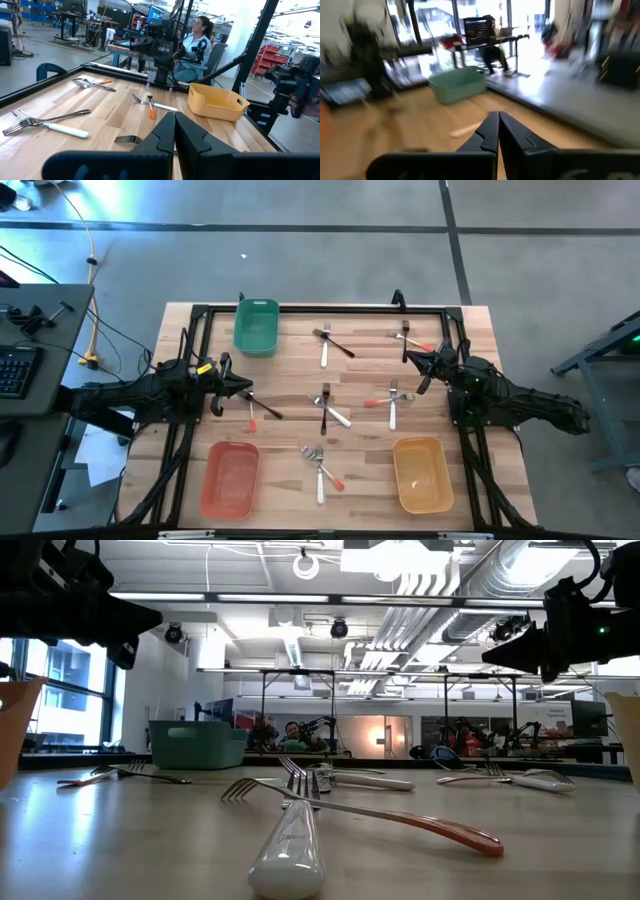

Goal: Sort silverware by color (type)
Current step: Put the black fork into the yellow bin

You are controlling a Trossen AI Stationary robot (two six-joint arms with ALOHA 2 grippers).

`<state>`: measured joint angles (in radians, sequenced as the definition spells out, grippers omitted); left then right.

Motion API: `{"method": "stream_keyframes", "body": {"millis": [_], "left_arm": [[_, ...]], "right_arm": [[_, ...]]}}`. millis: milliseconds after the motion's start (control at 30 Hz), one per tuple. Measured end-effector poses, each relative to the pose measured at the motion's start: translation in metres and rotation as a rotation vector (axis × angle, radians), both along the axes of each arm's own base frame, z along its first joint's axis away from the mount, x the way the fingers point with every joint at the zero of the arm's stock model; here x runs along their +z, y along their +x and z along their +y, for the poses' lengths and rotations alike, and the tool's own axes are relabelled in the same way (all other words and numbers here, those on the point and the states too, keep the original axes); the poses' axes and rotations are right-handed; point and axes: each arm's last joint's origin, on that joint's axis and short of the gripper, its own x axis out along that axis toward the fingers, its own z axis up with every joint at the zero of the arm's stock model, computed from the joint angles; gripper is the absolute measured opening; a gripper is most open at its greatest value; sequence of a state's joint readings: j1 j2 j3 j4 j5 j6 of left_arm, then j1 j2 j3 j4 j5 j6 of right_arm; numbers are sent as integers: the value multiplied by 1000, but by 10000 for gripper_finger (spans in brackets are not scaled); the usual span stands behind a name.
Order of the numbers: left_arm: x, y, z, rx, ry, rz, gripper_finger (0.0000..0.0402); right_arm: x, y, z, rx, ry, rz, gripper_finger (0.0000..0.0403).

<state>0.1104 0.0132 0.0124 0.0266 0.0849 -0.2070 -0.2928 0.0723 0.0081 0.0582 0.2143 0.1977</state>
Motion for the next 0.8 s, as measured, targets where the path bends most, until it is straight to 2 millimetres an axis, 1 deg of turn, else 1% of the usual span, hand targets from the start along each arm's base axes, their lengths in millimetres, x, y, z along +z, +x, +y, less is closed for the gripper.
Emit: {"method": "stream_keyframes", "body": {"millis": [33,100,167,267,333,400,467,533,633,800], "left_arm": [[0,0,0,0,0,0,1],[0,0,0,0,0,0,1],[0,0,0,0,0,0,1],[0,0,0,0,0,0,1],[0,0,0,0,0,-1,1],[0,0,0,0,0,0,1],[0,0,0,0,0,0,1],[0,0,0,0,0,0,1],[0,0,0,0,0,0,1],[0,0,0,0,0,0,1]], "right_arm": [[0,0,0,8,74,-37,0],[0,0,-1,-37,120,-68,0],[3,-1,-3,-99,108,-100,0],[12,-2,-3,-104,64,-181,0],[21,-3,-2,-83,23,-256,0],[30,-3,0,-12,-37,-328,0],[37,-2,1,64,-72,-354,0],[46,0,2,85,-77,-377,0],[53,9,-1,58,-83,-316,0],[58,33,-10,-32,-36,-166,0]]}}
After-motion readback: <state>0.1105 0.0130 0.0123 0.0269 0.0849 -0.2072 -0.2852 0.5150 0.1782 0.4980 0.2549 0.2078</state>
